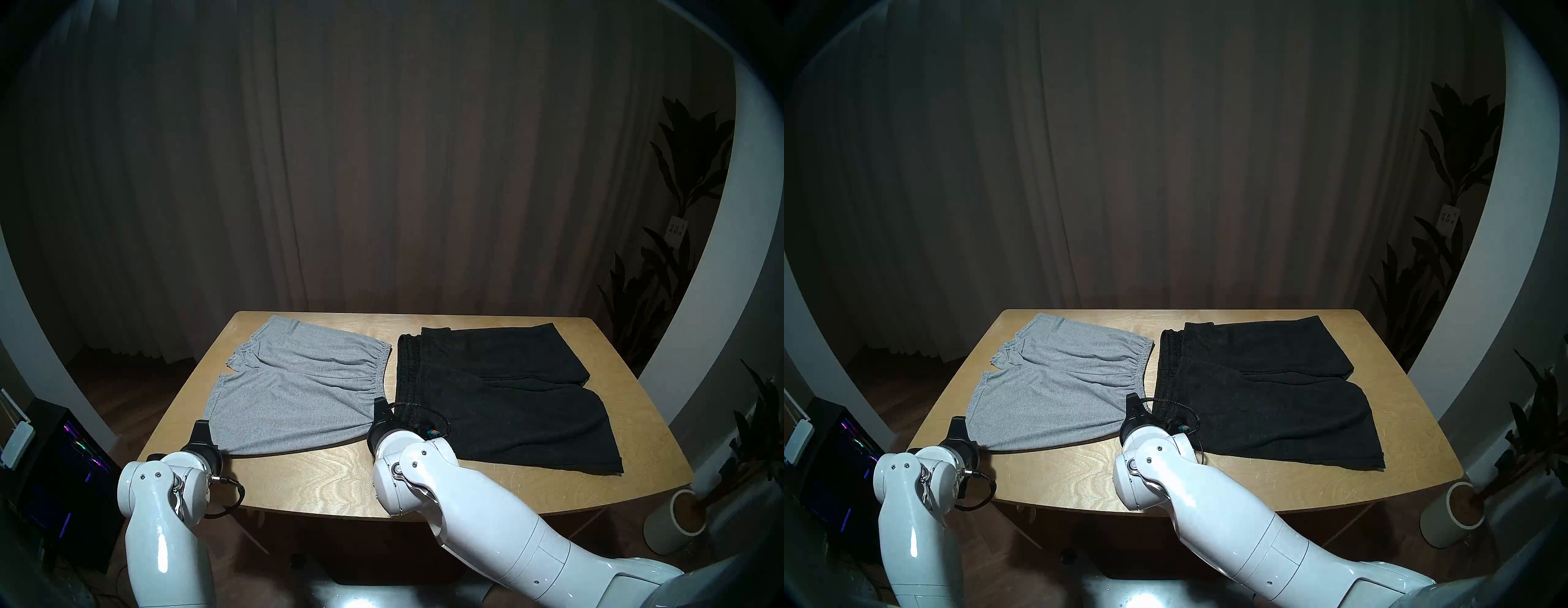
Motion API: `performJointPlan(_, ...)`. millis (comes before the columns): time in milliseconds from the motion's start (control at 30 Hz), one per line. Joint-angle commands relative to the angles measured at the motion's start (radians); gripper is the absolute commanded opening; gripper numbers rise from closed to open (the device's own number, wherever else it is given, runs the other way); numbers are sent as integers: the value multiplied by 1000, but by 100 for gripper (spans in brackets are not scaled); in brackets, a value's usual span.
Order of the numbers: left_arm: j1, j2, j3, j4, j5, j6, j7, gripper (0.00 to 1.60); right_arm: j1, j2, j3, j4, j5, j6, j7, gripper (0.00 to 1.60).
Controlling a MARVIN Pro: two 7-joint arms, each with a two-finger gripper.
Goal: Fold pants twice and stack them
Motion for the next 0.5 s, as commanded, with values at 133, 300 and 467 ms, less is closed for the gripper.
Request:
performJointPlan(133,56,-26,-10,-72,-5,-2,-14,0,-4,69,9,-147,50,75,-58,0)
performJointPlan(300,75,-34,-17,-91,-14,1,-24,0,-8,100,17,-194,82,103,-103,0)
performJointPlan(467,88,-40,-21,-102,-22,5,-31,0,1,117,37,-226,121,125,-157,0)
